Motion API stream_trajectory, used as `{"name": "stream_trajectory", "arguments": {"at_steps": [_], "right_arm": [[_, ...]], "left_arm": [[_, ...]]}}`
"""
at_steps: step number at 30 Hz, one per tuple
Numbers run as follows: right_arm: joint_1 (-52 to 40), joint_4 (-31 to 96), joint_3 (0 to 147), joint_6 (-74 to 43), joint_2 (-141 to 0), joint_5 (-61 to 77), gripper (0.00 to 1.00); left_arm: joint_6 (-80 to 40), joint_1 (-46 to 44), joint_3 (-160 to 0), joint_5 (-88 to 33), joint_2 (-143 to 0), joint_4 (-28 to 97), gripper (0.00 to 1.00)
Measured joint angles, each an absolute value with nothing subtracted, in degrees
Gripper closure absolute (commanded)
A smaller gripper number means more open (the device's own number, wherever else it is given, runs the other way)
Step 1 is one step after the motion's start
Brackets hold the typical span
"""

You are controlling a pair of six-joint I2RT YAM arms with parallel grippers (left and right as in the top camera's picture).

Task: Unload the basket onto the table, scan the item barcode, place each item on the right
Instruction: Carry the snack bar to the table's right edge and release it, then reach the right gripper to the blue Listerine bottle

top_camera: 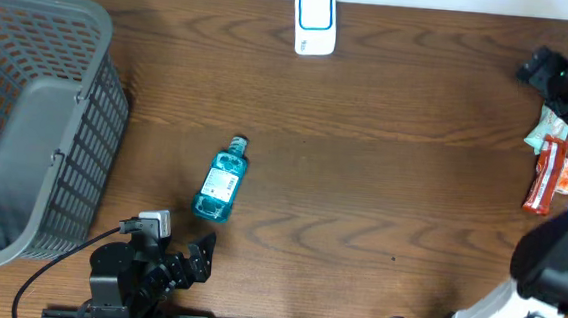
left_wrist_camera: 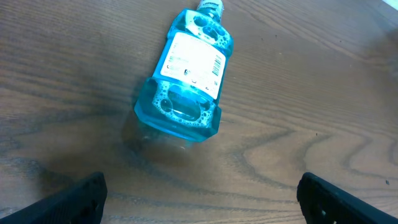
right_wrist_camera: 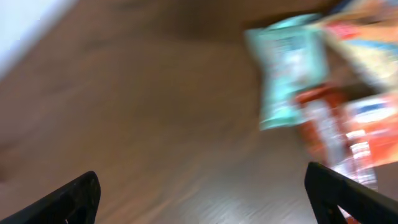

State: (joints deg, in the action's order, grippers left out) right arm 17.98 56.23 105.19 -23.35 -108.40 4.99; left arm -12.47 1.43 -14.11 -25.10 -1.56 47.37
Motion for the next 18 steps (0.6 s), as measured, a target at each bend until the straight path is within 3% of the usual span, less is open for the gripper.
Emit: {"name": "stream_trajectory", "arguments": {"at_steps": [7,18], "right_arm": [[6.2,60.5,105.0,-33.4,-106.8,23.5,0.01],[-19.1,56.9,102.4,-38.9,-113.7,28.7,0.01]], "left_arm": [[-12.5,1.4,-14.1,-25.1,-1.6,47.4,0.02],[-12.5,1.4,-14.1,-25.1,-1.5,47.4,0.02]]}}
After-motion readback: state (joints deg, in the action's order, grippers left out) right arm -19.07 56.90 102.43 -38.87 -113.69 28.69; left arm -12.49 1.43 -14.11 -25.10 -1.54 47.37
